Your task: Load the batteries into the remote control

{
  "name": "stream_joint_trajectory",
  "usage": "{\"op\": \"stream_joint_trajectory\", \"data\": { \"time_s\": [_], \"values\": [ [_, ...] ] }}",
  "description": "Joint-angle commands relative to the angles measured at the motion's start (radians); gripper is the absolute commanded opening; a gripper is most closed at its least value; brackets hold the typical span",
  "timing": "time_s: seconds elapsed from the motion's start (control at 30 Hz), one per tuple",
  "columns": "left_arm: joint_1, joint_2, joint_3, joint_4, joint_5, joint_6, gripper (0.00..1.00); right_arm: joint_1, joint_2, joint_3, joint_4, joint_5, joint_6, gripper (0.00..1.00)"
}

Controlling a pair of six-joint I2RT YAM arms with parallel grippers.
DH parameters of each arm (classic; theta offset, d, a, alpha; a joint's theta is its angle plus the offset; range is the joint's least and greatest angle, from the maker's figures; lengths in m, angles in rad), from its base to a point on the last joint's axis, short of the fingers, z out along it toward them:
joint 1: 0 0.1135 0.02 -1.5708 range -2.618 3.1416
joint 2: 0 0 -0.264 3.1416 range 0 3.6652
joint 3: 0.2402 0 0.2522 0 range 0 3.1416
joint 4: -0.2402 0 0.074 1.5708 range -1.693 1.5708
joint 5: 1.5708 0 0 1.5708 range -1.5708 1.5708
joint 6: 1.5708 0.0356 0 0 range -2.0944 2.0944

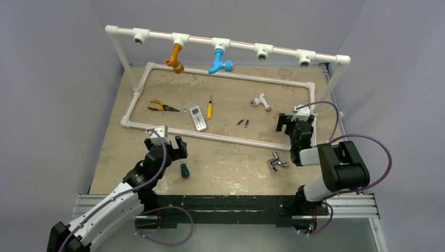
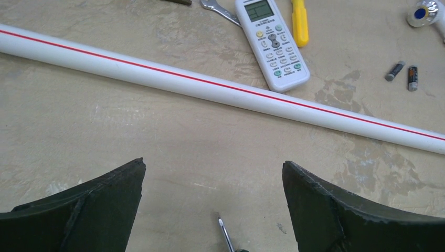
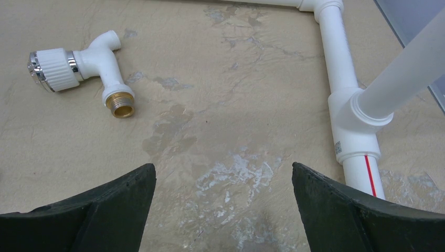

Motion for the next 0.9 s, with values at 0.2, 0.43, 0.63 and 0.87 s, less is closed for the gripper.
{"op": "stream_joint_trajectory", "data": {
  "time_s": [0.2, 0.43, 0.63, 0.87],
  "values": [
    [0.001, -0.016, 0.034, -0.042, -0.108, -0.065, 1.0, -0.002, -0.016, -0.019, 0.079, 0.054, -0.004, 0.98],
    [0.003, 0.037, 0.106, -0.156, -0.109, -0.126, 1.0, -0.001, -0.269, 0.03, -0.29, -0.03, 0.036, 0.9],
    [0.001, 0.127, 0.204, -0.215, -0.107, -0.208, 1.0, 0.038, -0.532, 0.011, -0.54, 0.042, 0.133, 0.88],
    [0.001, 0.227, 0.306, -0.192, -0.123, -0.203, 1.0, 0.04, -0.702, 0.06, -0.774, 0.001, 0.344, 0.84]
  ]
}}
